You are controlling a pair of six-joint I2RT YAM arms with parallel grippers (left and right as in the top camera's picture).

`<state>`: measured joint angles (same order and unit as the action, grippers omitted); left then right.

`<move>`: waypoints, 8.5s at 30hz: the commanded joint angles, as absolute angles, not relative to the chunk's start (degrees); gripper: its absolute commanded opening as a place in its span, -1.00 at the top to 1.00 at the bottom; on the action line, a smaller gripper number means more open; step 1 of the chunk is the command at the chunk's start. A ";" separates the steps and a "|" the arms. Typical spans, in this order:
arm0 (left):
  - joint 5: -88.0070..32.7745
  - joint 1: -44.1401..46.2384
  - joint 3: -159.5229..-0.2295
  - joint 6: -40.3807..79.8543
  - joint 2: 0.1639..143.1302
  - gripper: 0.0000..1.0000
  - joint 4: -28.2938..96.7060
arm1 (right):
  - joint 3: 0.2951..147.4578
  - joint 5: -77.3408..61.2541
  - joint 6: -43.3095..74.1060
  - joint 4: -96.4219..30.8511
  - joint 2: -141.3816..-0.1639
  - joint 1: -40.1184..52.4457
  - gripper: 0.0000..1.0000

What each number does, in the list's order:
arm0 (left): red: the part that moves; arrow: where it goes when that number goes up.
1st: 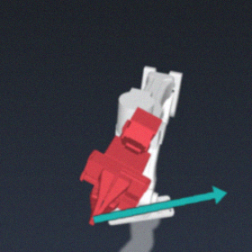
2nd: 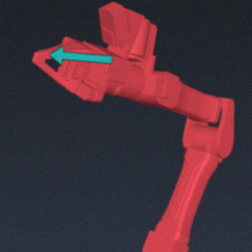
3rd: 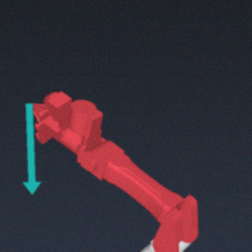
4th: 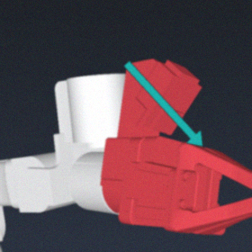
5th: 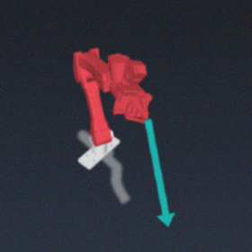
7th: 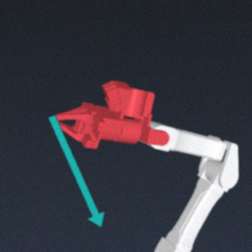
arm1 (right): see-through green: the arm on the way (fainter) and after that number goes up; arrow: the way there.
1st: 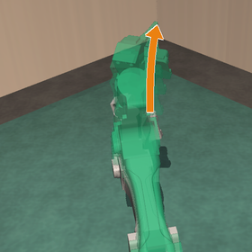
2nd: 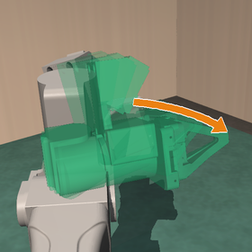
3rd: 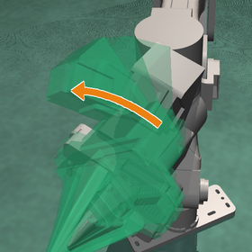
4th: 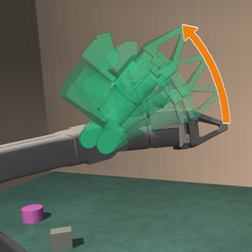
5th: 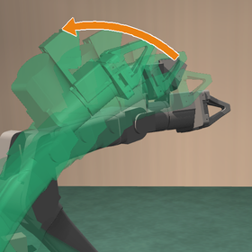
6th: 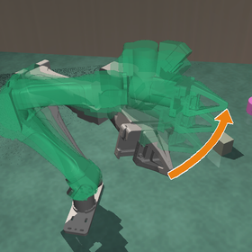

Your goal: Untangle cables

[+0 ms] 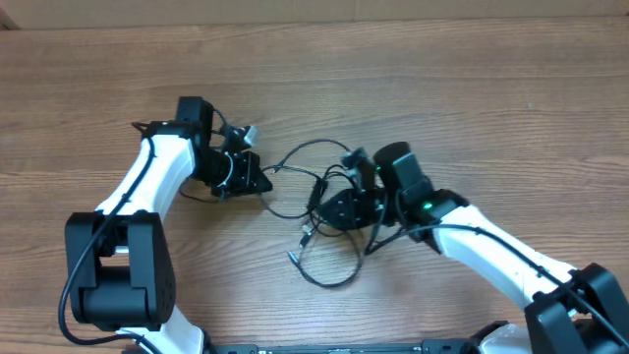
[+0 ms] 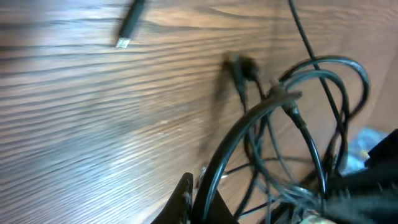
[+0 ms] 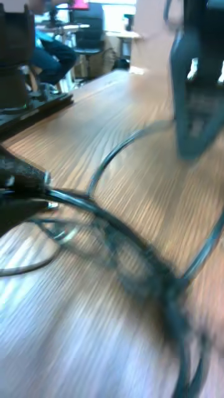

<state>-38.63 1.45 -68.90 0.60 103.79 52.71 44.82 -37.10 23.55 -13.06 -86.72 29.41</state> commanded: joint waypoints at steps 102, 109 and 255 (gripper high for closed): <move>-21.37 3.20 -68.60 10.81 104.73 -0.93 48.45 | 83.50 -1.15 10.66 -57.78 -115.85 29.85 -1.00; -14.24 9.47 -68.60 14.06 104.73 -0.96 47.86 | 79.59 -12.05 4.84 -53.36 -115.85 29.95 -1.00; -6.85 46.50 -68.84 3.07 104.38 0.64 19.94 | 71.96 -28.16 14.37 -68.12 -110.89 -6.39 0.14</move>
